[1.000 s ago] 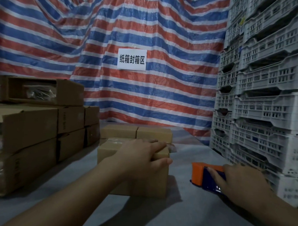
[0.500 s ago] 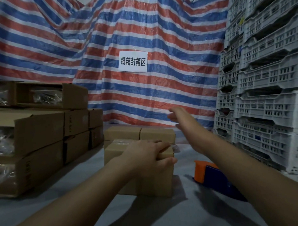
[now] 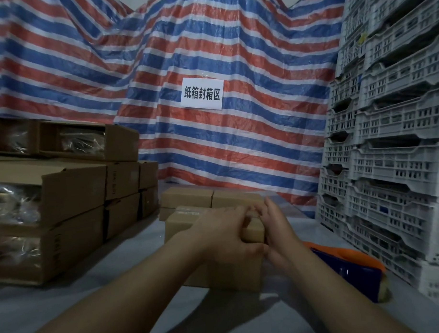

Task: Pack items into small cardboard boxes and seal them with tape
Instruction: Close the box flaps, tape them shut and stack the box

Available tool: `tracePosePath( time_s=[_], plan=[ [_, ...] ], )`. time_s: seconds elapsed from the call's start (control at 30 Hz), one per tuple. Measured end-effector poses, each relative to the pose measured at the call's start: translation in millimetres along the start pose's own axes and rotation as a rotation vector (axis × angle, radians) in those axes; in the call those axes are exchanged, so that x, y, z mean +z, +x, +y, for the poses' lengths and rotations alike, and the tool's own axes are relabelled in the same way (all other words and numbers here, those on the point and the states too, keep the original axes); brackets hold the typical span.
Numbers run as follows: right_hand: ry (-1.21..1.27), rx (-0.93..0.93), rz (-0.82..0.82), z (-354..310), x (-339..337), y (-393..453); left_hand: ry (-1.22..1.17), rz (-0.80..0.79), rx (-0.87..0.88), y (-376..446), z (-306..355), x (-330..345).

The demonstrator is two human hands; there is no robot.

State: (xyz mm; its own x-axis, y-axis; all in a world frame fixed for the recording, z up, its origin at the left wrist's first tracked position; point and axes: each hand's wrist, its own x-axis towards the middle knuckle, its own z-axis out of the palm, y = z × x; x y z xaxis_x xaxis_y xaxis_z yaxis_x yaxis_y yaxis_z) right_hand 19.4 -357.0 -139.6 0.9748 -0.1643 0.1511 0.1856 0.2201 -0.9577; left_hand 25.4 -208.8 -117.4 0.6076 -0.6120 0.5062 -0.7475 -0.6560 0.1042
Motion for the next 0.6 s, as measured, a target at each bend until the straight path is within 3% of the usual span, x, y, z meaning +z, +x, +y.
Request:
tracePosePath(
  time_s=[0.13,0.23,0.3,0.37,0.43,0.53,0.6],
  plan=[
    [-0.134,-0.020,0.114,8,-2,-3,-0.401,0.201,-0.111,-10,-7,-10],
    [-0.194,-0.003,0.129,9,-4,-4,-0.486,0.473,-0.255,-19,-26,-27],
    [-0.178,0.056,0.167,8,-5,-3,-0.525,0.591,-0.454,-27,-45,-36],
    [-0.234,0.119,0.212,5,-3,1,-0.600,0.566,-0.672,-39,-65,-39],
    [-0.295,0.185,0.228,-1,2,0,-0.706,0.415,-0.811,-52,-75,-35],
    [-0.318,0.210,0.202,-9,7,-6,-0.843,0.243,-0.887,-61,-76,-22],
    [-0.285,0.208,0.185,-11,8,-13,-0.905,0.231,-0.900,-61,-73,-17]
  ],
)
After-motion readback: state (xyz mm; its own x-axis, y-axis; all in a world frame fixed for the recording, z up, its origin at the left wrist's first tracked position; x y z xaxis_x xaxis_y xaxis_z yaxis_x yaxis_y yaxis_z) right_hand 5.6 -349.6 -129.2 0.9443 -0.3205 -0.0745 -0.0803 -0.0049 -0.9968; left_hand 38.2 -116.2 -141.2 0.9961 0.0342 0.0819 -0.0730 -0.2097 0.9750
